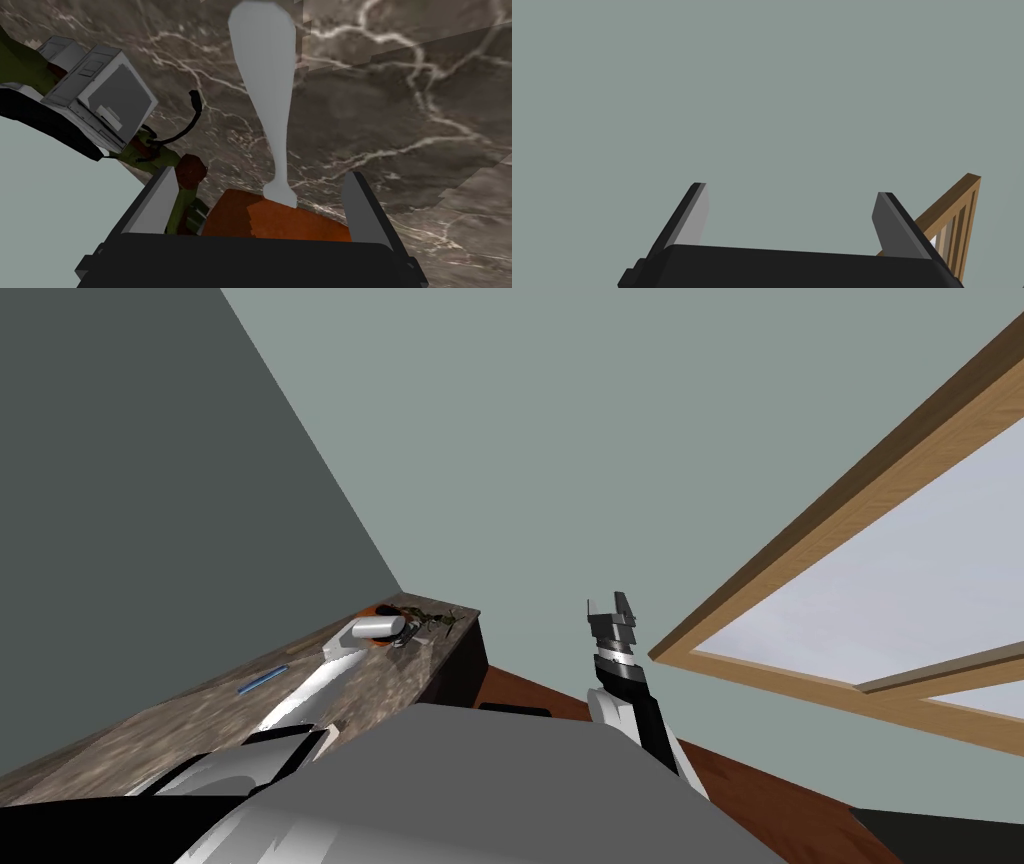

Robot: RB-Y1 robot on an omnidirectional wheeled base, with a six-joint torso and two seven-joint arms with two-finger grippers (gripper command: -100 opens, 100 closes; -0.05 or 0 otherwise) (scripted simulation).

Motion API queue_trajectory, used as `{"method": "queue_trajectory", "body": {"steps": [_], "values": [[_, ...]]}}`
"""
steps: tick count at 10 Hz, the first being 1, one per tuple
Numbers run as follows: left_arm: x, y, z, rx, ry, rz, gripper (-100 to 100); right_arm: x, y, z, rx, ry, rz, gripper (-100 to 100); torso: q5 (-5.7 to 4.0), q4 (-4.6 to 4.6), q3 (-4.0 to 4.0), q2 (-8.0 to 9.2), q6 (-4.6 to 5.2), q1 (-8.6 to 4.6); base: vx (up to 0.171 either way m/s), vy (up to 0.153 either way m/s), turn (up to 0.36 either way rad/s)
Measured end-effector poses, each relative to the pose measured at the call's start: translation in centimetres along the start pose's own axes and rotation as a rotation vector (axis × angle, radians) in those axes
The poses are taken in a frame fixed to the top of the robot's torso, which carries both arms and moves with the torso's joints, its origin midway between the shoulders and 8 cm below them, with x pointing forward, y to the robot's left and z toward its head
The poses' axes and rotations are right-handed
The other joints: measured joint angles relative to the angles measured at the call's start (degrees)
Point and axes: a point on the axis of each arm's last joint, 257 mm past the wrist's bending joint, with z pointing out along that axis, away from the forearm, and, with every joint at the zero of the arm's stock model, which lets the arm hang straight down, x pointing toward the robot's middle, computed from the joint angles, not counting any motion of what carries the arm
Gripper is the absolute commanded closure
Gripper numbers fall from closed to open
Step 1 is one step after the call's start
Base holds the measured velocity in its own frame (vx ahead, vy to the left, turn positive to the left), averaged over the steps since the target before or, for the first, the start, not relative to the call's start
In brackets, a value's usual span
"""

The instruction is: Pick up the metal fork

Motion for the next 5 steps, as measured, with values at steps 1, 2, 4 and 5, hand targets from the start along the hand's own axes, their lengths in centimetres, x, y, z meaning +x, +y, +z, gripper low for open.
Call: {"method": "queue_trajectory", "body": {"steps": [1,2,4,5], "values": [[0.0,0.4,-0.1,-0.023,0.015,0.0,-100,0.0,0.0,0.0,0.0,0.0,0.0,0,0.0,0.0,-0.01,-0.02,0.01,0.03,0.015,0.024,-0.024],[0.2,0.8,-0.1,-0.043,0.028,0.0,-100,0.0,0.0,0.0,0.0,0.0,0.0,0,0.01,0.0,-0.01,-0.01,0.0,0.03,0.016,0.029,-0.035],[0.2,1.5,-0.2,-0.083,0.055,0.0,-100,0.0,0.0,0.0,0.0,0.0,0.0,0,0.01,0.0,0.0,-0.01,0.0,0.03,0.016,0.025,-0.039],[0.3,1.8,-0.4,-0.105,0.071,0.0,-100,0.0,0.0,0.0,0.0,0.0,0.0,0,0.0,0.0,-0.01,-0.02,0.01,0.03,0.021,0.031,-0.06]]}}
